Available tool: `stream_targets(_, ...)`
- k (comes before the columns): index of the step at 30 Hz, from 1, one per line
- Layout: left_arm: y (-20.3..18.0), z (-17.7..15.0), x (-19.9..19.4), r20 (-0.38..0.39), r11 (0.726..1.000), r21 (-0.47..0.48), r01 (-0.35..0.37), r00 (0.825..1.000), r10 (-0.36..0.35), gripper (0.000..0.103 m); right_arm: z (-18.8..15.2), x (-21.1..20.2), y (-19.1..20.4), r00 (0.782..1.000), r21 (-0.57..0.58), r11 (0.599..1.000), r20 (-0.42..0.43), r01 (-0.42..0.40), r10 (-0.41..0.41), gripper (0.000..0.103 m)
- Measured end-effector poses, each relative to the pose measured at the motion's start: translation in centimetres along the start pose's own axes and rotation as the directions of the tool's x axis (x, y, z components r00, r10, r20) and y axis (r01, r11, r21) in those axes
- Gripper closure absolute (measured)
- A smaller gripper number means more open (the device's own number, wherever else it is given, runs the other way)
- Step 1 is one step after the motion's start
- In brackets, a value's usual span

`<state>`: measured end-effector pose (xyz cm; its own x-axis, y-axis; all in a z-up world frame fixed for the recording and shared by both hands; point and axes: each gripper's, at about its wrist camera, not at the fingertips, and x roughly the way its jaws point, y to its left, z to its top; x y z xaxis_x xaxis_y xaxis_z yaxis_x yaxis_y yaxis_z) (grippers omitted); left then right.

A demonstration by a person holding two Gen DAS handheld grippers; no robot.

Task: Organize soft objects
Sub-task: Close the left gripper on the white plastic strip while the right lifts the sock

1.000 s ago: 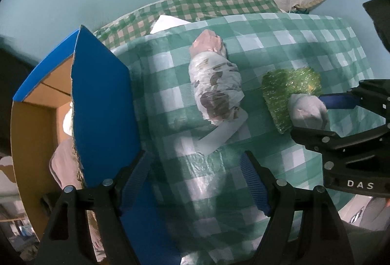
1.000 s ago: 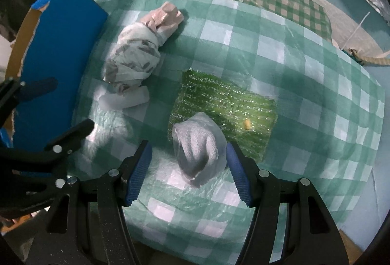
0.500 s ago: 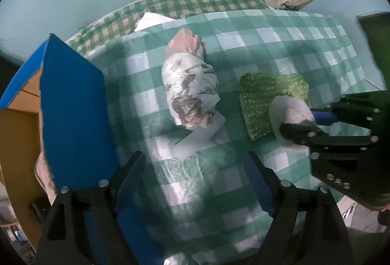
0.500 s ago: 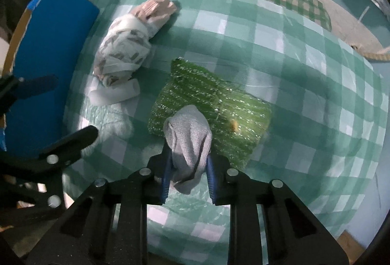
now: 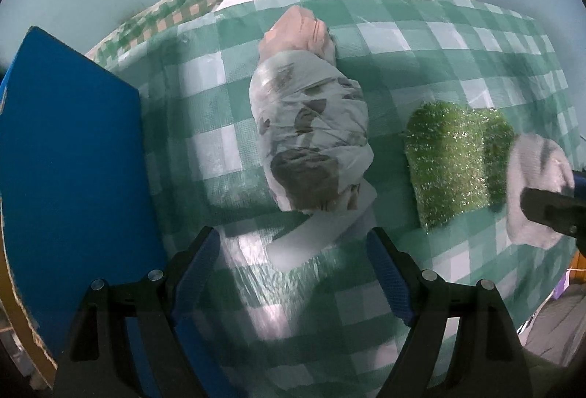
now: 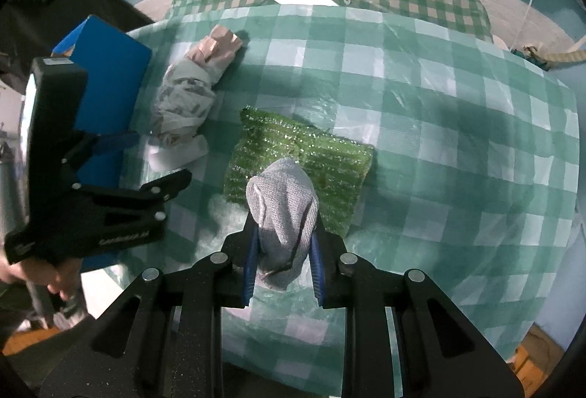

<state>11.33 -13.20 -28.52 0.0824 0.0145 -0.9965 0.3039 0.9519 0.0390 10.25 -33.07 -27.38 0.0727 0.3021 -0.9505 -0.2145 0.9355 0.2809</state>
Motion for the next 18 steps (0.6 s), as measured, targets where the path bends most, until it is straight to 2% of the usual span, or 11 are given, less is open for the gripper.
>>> stream_targets(1,-0.1,0.0,0.0,0.005,1.000,0.004,-0.002,1.000,0.002,0.027,0.0,-0.1,0.0,1.000,0.002,1.000,0.001,-0.001,0.001,0.080)
stream_targets(3,-0.4,0.0,0.2,0.009,1.000,0.016,-0.013,1.000,0.013,0.042,-0.1,-0.2,-0.2,1.000,0.006,1.000,0.004,-0.001,0.001,0.080)
stream_targets(4,-0.4,0.0,0.2,0.007,1.000,0.021,-0.016,1.000,0.016,0.043,-0.1,-0.3,-0.3,1.000,0.009,1.000,0.005,-0.003,0.003,0.080)
stream_targets(6,-0.6,0.0,0.3,0.010,1.000,0.023,-0.012,1.000,0.012,0.054,-0.2,-0.4,-0.2,1.000,0.010,1.000,0.008,-0.004,0.004,0.080)
stream_targets(9,-0.7,-0.2,0.0,0.015,1.000,0.017,0.011,1.000,-0.011,0.062,-0.2,-0.5,-0.2,1.000,0.009,1.000,0.011,-0.003,0.003,0.080)
stream_targets(12,-1.1,-0.6,-0.3,0.020,1.000,0.021,-0.002,1.000,0.001,0.074,-0.2,-0.6,-0.2,1.000,0.007,1.000,0.014,-0.002,0.002,0.080)
stream_targets(15,-1.6,-1.3,-0.5,0.010,1.000,0.018,0.014,1.000,-0.014,0.082,-0.2,-0.7,-0.1,1.000,0.005,1.000,0.016,-0.002,0.002,0.080)
stream_targets(18,-1.7,-1.9,-0.7,0.008,1.000,0.006,0.024,1.000,-0.024,0.084,-0.3,-0.9,0.2,1.000,-0.002,1.000,0.021,-0.002,0.003,0.080)
